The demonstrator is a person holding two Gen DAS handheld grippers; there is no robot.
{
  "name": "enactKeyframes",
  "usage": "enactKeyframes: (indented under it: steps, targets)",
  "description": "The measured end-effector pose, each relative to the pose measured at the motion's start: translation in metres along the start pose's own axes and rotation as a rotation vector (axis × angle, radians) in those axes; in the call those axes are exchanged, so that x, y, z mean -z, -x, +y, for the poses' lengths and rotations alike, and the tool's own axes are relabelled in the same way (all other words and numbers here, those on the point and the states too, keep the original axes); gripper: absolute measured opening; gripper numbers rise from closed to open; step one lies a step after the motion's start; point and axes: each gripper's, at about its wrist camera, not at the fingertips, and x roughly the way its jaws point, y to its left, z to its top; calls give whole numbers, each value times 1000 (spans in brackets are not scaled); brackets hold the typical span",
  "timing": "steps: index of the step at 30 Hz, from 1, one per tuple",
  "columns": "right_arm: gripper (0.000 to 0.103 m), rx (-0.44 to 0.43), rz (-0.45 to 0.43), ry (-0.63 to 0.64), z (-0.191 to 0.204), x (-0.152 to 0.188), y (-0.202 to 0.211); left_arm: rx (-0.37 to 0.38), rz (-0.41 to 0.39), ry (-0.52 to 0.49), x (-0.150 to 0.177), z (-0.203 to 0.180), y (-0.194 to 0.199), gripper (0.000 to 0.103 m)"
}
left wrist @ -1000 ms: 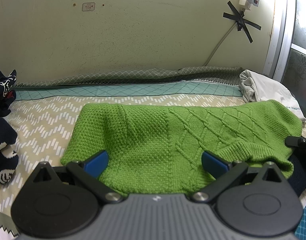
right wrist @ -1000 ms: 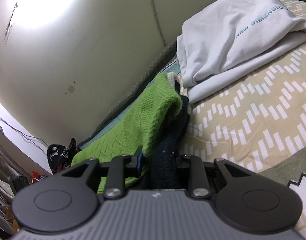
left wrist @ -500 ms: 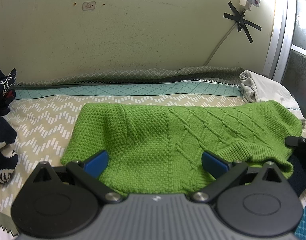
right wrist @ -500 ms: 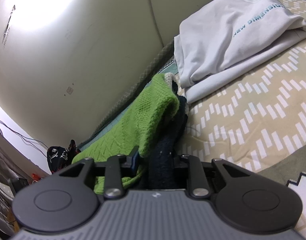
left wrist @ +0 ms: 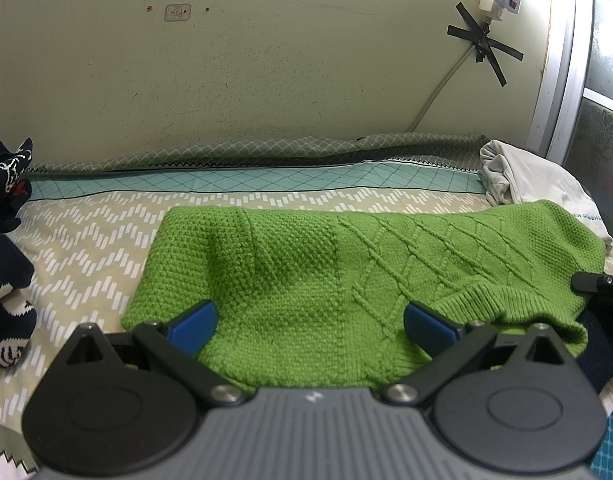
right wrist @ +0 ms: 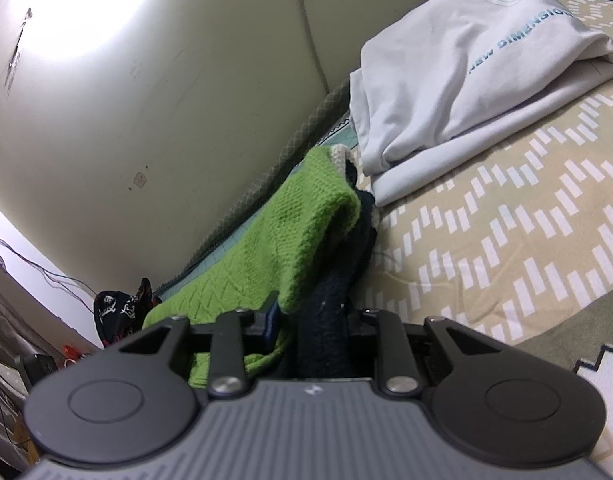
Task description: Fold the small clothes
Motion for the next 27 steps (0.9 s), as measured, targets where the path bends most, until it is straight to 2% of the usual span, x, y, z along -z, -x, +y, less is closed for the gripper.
enactKeyframes:
  steps: [27]
  targets:
    - [18, -4, 9, 18, 0, -2, -3, 0, 2, -4, 0, 0, 0, 103]
